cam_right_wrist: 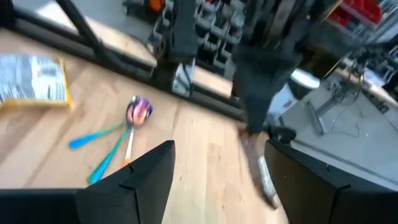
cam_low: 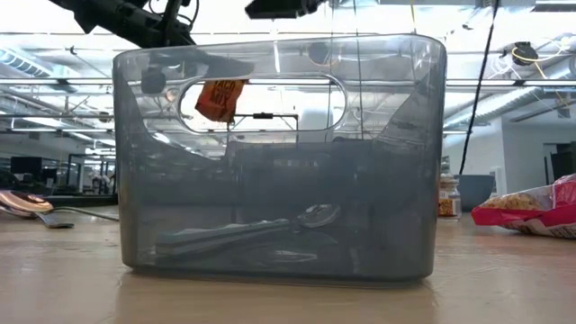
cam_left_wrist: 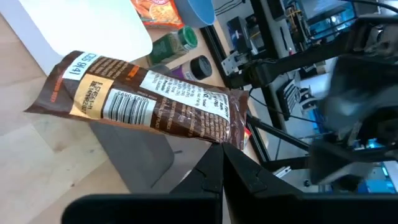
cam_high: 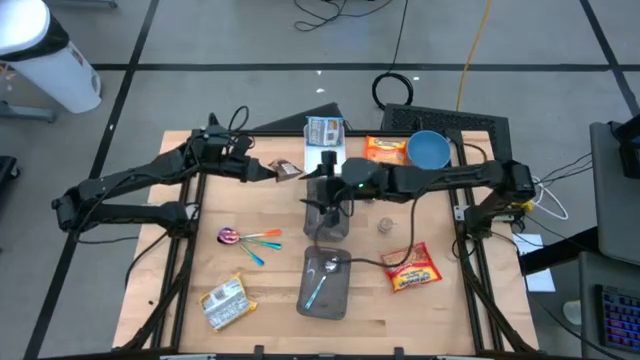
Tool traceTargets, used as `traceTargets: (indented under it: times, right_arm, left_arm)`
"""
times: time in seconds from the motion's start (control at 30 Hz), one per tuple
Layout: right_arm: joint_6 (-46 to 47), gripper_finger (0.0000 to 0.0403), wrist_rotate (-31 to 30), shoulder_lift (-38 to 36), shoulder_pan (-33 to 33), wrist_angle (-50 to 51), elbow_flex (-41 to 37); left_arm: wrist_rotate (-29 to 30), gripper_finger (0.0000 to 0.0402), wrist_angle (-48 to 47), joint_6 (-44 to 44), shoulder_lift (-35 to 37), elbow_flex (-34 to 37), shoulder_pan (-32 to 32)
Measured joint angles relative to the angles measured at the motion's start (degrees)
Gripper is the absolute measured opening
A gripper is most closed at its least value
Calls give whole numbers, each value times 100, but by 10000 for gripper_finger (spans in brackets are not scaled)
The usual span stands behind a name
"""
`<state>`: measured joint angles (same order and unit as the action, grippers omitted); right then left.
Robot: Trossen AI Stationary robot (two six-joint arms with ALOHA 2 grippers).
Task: Pick & Place Food Item
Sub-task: Put the orange seasoning pack into the top black bin
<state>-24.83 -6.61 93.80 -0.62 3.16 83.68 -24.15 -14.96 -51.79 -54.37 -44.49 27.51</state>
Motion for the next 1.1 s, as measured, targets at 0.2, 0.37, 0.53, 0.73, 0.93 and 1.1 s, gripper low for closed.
traceTargets:
  times: [0.2, 0.37, 0.53, 0.73, 0.93, 1.1]
  right_arm:
    - [-200, 242, -508, 317, -2, -578, 54]
    - [-395, 223, -555, 518, -37, -698, 51]
    - [-416, 195, -561, 645, -87, -770, 50]
    - [-451, 170, -819, 637, -136, -788, 48]
    - [-442, 137, -857, 642, -254, -769, 48]
    - [-441, 108, -834, 645, -240, -759, 48]
  left_arm:
    - [-99, 1, 19, -74, 0, 0, -31]
    - [-106, 1, 104, -97, 0, 0, -29]
    - [-154, 1, 191, -133, 0, 0, -29]
    - [-184, 1, 186, -133, 0, 0, -27]
    - [-190, 2, 205, -138, 0, 0, -27]
    - [-205, 2, 308, -179, 0, 0, -29]
